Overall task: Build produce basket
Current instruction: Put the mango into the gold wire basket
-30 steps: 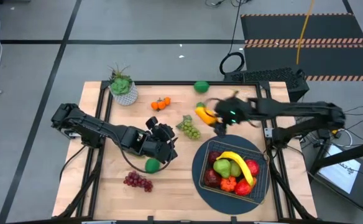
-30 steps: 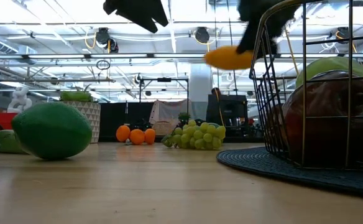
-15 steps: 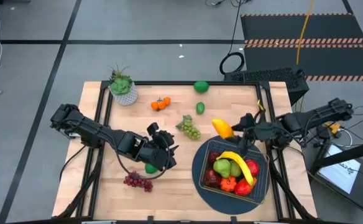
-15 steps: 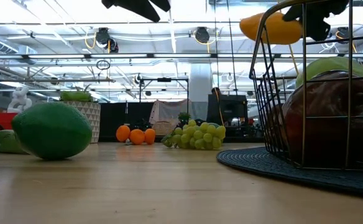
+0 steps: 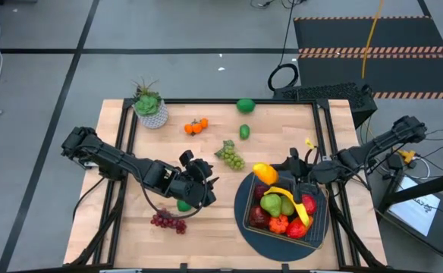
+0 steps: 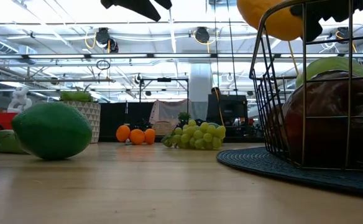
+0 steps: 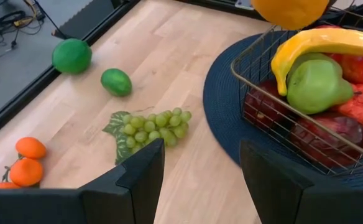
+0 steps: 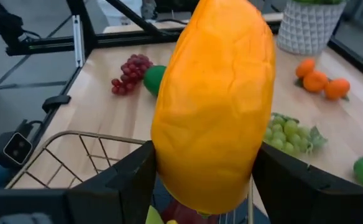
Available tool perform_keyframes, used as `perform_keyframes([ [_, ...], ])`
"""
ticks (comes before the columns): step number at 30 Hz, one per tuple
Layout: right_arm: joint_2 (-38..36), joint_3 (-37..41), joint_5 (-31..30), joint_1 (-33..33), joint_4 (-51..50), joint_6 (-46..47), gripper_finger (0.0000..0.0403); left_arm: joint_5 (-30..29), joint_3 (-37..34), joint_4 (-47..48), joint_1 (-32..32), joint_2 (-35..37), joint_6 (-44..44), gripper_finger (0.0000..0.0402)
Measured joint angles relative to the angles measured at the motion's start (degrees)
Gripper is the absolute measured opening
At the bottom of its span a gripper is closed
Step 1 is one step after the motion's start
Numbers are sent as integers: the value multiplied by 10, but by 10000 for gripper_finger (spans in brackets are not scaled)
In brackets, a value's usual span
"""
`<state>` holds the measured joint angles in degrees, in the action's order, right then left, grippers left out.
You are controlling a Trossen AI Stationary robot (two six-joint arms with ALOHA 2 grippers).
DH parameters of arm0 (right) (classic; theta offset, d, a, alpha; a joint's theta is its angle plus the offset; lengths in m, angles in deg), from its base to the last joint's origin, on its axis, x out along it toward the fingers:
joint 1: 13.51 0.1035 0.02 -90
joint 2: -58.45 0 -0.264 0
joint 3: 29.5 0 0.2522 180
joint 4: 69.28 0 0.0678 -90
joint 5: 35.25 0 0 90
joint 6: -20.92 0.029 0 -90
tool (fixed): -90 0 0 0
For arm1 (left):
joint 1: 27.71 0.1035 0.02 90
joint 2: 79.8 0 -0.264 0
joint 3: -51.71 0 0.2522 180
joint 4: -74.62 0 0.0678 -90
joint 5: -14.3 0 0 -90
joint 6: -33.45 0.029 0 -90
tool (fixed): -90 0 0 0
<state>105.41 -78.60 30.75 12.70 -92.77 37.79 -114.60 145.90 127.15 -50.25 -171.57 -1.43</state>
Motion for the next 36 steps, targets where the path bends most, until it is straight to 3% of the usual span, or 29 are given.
perform_keyframes([
  [8,0,45,0,1,133,-119,233,-2,0,-1,1,0,-16,207],
  [31,0,47,0,1,155,-594,233,-2,0,-49,1,0,8,207],
  [36,0,47,-1,0,156,-641,233,-1,0,-60,0,0,16,207],
])
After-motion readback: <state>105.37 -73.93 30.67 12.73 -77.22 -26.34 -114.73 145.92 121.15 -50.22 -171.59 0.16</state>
